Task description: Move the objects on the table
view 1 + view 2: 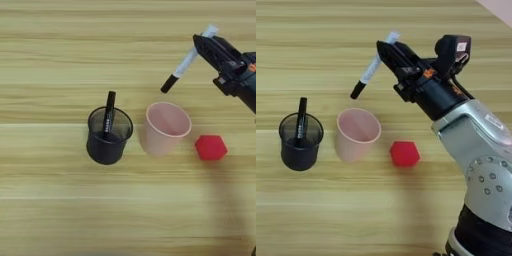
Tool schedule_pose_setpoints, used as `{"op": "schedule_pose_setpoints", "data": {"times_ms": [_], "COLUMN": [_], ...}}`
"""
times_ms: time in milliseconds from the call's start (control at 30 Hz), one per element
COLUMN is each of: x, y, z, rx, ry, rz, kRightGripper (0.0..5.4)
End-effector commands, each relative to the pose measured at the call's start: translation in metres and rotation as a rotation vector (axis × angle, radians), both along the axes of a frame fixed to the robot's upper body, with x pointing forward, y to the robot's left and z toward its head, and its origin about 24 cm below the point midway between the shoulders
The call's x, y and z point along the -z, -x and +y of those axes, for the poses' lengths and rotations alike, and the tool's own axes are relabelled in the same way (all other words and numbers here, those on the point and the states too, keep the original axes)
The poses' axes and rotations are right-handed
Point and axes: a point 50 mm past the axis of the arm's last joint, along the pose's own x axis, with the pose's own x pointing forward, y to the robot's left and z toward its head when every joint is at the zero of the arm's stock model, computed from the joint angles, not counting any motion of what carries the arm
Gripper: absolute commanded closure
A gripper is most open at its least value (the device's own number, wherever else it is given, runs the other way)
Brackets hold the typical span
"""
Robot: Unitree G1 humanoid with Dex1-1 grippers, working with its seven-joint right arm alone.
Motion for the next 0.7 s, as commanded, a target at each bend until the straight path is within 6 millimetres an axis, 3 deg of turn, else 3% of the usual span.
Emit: {"op": "schedule_pose_setpoints", "data": {"times_ms": [33,700], "x": [-0.014,0.016], "y": [-0.002,-0.011], "z": [-0.005,0.000], "rx": [0.050,0.039], "ry": [0.069,0.148], "rz": [-0.068,0.068], "kRightGripper": [4.67,4.67]}}
